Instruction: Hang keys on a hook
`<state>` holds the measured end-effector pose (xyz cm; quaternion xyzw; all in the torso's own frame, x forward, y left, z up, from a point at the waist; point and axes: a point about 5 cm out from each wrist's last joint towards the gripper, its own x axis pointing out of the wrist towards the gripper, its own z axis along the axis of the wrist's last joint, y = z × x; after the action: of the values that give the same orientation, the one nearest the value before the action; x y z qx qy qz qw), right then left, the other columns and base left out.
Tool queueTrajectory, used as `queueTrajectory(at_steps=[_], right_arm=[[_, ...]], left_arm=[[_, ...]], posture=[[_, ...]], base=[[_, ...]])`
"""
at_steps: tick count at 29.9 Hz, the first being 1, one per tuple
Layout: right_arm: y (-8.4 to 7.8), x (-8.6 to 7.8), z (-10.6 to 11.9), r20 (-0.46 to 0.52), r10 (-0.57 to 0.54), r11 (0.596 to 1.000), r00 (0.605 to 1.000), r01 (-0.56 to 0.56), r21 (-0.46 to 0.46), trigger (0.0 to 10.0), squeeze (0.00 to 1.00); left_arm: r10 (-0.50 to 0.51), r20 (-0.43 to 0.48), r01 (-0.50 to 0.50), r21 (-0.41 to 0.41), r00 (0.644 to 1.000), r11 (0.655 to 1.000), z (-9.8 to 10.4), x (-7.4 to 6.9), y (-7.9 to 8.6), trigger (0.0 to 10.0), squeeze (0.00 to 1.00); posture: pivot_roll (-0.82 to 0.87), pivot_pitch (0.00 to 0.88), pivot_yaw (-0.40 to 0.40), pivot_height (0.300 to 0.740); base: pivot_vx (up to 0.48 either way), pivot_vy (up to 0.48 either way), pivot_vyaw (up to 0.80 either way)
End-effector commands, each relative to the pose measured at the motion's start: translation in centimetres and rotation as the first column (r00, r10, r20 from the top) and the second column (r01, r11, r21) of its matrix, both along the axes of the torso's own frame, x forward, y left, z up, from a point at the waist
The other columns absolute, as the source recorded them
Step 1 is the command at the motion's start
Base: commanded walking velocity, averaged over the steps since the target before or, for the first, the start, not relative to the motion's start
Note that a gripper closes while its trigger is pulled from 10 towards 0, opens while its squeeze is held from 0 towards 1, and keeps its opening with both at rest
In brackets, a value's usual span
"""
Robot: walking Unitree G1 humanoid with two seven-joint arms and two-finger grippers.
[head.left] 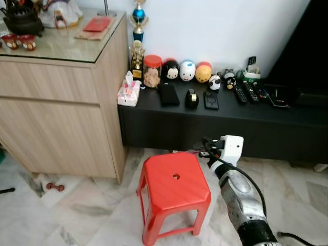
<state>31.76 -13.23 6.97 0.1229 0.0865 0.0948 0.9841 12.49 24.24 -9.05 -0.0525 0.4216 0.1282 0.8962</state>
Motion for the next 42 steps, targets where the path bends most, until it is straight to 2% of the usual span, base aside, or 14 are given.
queueTrajectory(at_steps=[1, 5, 10, 14, 17, 22, 26, 34, 37, 42], right_arm=[[-0.7, 0.0, 0.0, 0.005, -0.024, 1.000, 1.000, 0.024, -0.008, 10.0, 0.00], [-0.7, 0.0, 0.0, 0.004, -0.021, 1.000, 1.000, 0.021, -0.009, 10.0, 0.00], [-0.7, 0.1, 0.0, 0.004, -0.019, 1.000, 1.000, 0.019, -0.008, 10.0, 0.00], [-0.7, 0.1, 0.0, 0.003, -0.018, 1.000, 1.000, 0.018, -0.009, 10.0, 0.00], [-0.7, 0.1, 0.1, 0.005, -0.020, 1.000, 1.000, 0.020, -0.009, 10.0, 0.00], [-0.7, 0.2, 0.1, 0.006, -0.022, 1.000, 1.000, 0.022, -0.010, 10.0, 0.00], [-0.6, 0.1, 0.1, 0.006, -0.022, 1.000, 1.000, 0.022, -0.008, 10.0, 0.00], [-0.7, 0.1, 0.0, 0.005, -0.028, 1.000, 1.000, 0.028, -0.005, 10.0, 0.00], [-0.8, 0.1, 0.0, 0.006, -0.032, 0.999, 0.999, 0.032, -0.005, 10.0, 0.00], [-0.8, 0.1, 0.1, 0.007, -0.035, 0.999, 0.999, 0.035, -0.004, 10.0, 0.00]], left_arm=[[-0.004, -0.049, 0.003, -0.015, 0.999, 1.000, -0.6, -1.0, -0.8, 10.0, 0.00], [-0.012, -0.051, 0.011, -0.022, 0.999, 1.000, -0.8, -1.0, -1.5, 10.0, 0.00], [-0.012, -0.049, 0.011, -0.023, 0.999, 1.000, -0.8, -1.3, -1.7, 10.0, 0.00], [-0.006, -0.047, 0.005, -0.020, 0.999, 1.000, -0.9, -2.1, -1.2, 10.0, 0.00], [0.006, -0.045, -0.007, -0.014, 0.999, 1.000, -0.8, -2.9, -0.2, 10.0, 0.00], [0.013, -0.044, -0.013, -0.011, 0.999, 1.000, -0.7, -3.1, 0.3, 10.0, 0.00], [0.015, -0.035, -0.015, -0.011, 0.999, 1.000, -0.4, -1.8, 0.3, 10.0, 0.00], [-0.010, -0.011, 0.010, -0.026, 1.000, 1.000, -0.3, 1.1, -2.2, 10.0, 0.00], [-0.017, -0.008, 0.017, -0.030, 1.000, 0.999, -0.3, 1.4, -2.8, 10.0, 0.00], [-0.014, -0.007, 0.014, -0.032, 1.000, 0.999, -0.4, 1.3, -3.0, 10.0, 0.00]], posture=[[0.08, 0.000, -0.113, 0.740], [0.08, 0.000, -0.114, 0.740], [0.08, 0.000, -0.116, 0.740], [0.08, 0.000, -0.118, 0.740], [0.08, 0.000, -0.120, 0.740], [0.08, 0.000, -0.120, 0.740], [0.08, 0.000, -0.121, 0.740], [0.07, 0.000, -0.119, 0.740], [0.07, 0.000, -0.118, 0.740], [0.07, 0.000, -0.118, 0.740]], base=[[-0.259, 0.000, 0.00], [-0.260, 0.000, 0.00], [-0.264, 0.000, 0.00], [-0.265, 0.000, 0.00], [-0.262, 0.000, 0.00], [-0.262, 0.000, 0.00], [-0.262, 0.000, 0.00], [-0.263, 0.000, 0.00], [-0.262, 0.000, 0.00], [0.000, 0.000, 0.00]])
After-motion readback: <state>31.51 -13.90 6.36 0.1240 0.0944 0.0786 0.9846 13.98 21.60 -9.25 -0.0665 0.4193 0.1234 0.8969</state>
